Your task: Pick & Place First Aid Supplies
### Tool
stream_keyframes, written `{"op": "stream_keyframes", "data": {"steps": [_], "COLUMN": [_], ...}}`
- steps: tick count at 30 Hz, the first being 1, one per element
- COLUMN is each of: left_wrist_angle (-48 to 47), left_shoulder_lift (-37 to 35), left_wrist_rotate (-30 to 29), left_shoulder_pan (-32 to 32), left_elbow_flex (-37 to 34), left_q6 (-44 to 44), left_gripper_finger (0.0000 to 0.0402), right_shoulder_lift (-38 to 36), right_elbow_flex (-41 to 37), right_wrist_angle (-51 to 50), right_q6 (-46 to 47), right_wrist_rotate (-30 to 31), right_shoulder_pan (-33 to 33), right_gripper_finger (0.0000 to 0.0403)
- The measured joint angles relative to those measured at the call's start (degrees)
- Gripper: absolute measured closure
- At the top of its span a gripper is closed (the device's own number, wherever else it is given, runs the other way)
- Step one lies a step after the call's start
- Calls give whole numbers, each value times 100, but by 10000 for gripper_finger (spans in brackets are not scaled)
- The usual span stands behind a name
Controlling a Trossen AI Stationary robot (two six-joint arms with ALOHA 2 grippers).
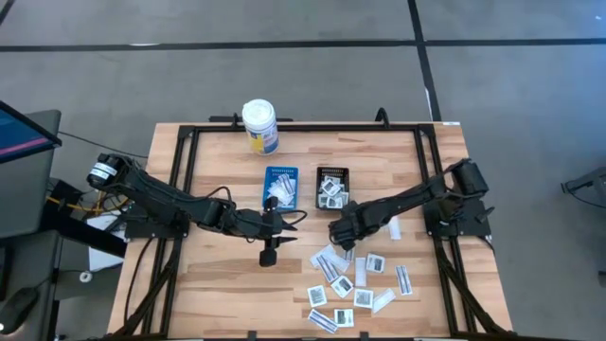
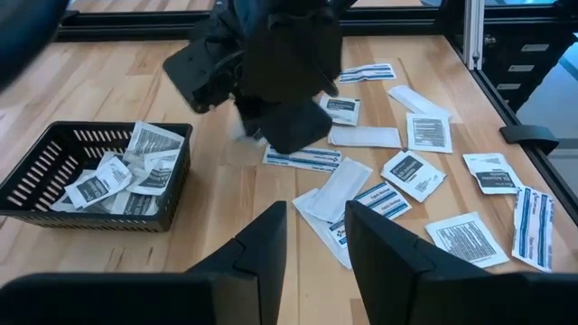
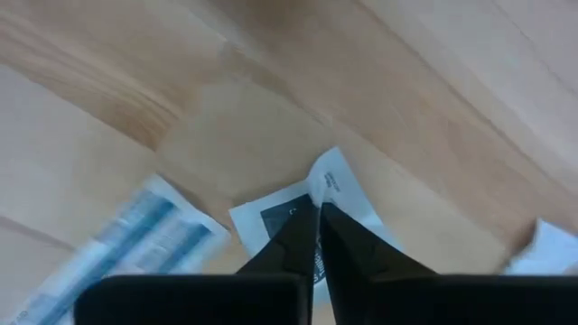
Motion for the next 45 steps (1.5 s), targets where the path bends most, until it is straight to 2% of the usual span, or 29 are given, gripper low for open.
{"op": "stream_keyframes", "data": {"steps": [2, 7, 12, 14, 16, 25, 33, 36, 40, 45], "left_wrist_angle": [0, 2, 1, -1, -1, -1, -1, -7, -16, -18], "left_shoulder_lift": [0, 0, 0, 0, 0, 0, 0, 0, 0, 0], "left_wrist_rotate": [1, 0, 0, 0, 0, 0, 0, 0, 0, 0], "left_shoulder_pan": [0, 2, 2, 2, 2, 2, 2, 2, 2, 2], "left_elbow_flex": [0, 0, 0, 0, 0, 0, 0, 0, 0, 0], "left_q6": [0, 0, 0, 0, -6, -17, -17, -17, -17, -20], "left_gripper_finger": [286, 286, 286, 286, 286, 286, 286, 286, 286, 286], "right_shoulder_lift": [34, 3, -8, -8, -8, -6, -10, -14, -24, -24], "right_elbow_flex": [351, 1180, 1539, 1522, 1442, 954, 931, 1090, 1165, 1167], "right_wrist_angle": [-107, -378, -395, -366, -333, 179, 258, 186, 182, 157], "right_q6": [-128, -614, -762, -903, -925, -1404, -1419, -1618, -1678, -1370], "right_wrist_rotate": [492, 2282, 3771, 4209, 4316, 3992, 2956, 2344, 1232, 435], "right_shoulder_pan": [66, 260, 335, 291, 208, -65, -125, -77, 113, 577], "right_gripper_finger": [400, 394, 396, 398, 398, 356, 305, 293, 286, 280]}}
